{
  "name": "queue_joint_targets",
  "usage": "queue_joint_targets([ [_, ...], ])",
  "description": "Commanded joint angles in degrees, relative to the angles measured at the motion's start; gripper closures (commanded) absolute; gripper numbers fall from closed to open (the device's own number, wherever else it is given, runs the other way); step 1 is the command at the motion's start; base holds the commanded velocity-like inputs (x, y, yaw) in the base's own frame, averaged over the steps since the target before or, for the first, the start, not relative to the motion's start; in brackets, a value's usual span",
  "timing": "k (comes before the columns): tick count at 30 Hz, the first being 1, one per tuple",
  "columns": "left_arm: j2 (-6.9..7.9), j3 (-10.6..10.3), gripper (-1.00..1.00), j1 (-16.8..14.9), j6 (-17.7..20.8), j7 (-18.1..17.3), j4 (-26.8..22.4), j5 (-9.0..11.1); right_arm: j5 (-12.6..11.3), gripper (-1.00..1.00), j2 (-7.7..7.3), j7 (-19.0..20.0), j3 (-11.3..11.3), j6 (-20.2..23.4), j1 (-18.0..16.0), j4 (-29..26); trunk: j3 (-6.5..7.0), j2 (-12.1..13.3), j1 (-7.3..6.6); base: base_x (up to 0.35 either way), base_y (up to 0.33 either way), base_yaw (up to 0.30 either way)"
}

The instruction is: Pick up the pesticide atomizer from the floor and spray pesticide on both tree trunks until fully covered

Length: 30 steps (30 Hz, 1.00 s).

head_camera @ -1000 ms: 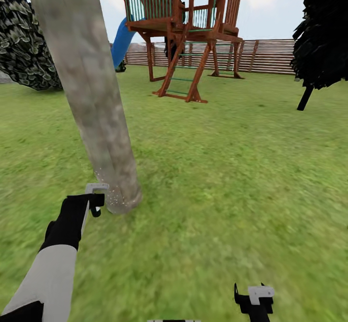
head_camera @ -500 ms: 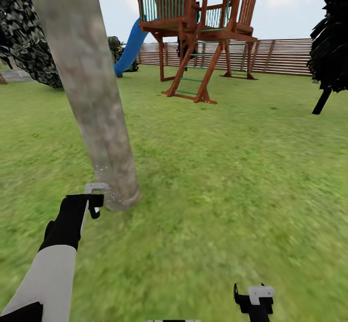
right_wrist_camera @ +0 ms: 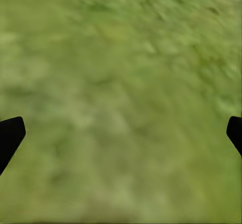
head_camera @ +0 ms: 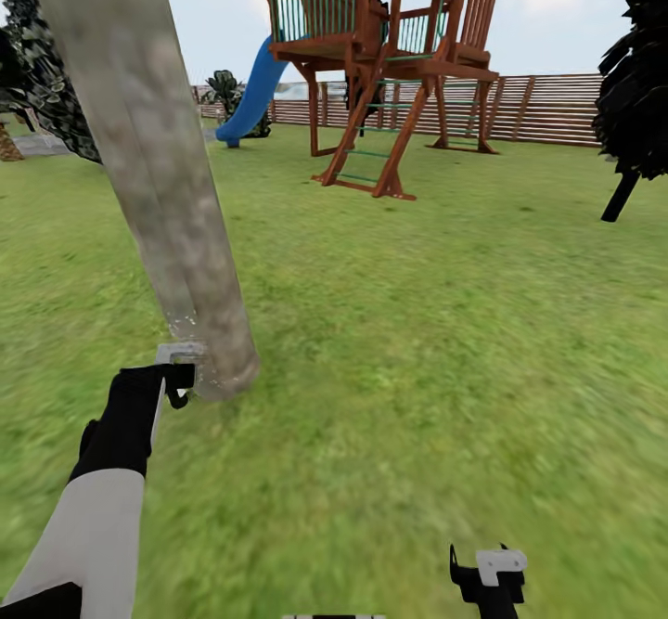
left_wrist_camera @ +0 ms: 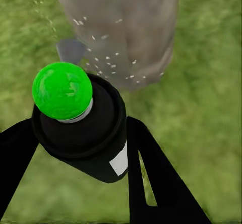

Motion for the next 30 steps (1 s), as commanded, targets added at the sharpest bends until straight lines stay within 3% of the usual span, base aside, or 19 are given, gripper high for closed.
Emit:
queue_joint_targets([
  [1, 0.01, 0.01, 1.00, 0.00, 0.02, 0.00, -0.01, -0.01, 0.00, -1.00, 0.00, 0.00, 0.00, 0.00, 0.00, 0.00, 0.00, 0.00, 0.00, -0.027, -0.019, 0.266],
  [8, -0.14, -0.04, 1.00, -0.27, 0.08, 0.00, -0.11, -0.02, 0.00, -1.00, 0.00, 0.00, 0.00, 0.00, 0.00, 0.00, 0.00, 0.00, 0.00, 0.119, -0.102, 0.117],
  [17, 0.07, -0.40, 1.00, -0.01, 0.01, 0.08, -1.19, -0.49, 0.00, -1.00, 0.00, 0.00, 0.00, 0.00, 0.00, 0.00, 0.00, 0.00, 0.00, 0.120, -0.251, 0.000],
  [22, -0.52, -0.41, 1.00, 0.09, 0.00, 0.09, -1.15, -0.52, 0.00, -1.00, 0.00, 0.00, 0.00, 0.00, 0.00, 0.00, 0.00, 0.00, 0.00, 0.089, -0.265, 0.000],
  [24, 0.19, 0.20, 1.00, 0.17, 0.00, 0.09, -1.21, -0.62, 0.00, -1.00, 0.00, 0.00, 0.00, 0.00, 0.00, 0.00, 0.00, 0.00, 0.00, 0.089, -0.266, 0.011],
  [27, 3.02, 0.56, 1.00, 0.27, 0.00, 0.09, -1.13, -0.60, 0.00, -1.00, 0.00, 0.00, 0.00, 0.00, 0.00, 0.00, 0.00, 0.00, 0.00, 0.089, -0.266, 0.191],
  [30, 4.02, 1.66, 1.00, 0.72, -0.19, 0.14, -0.34, -0.45, 0.00, -1.00, 0.07, 0.00, 0.01, 0.00, 0.00, 0.00, 0.00, 0.00, 0.00, 0.090, -0.266, 0.272],
])
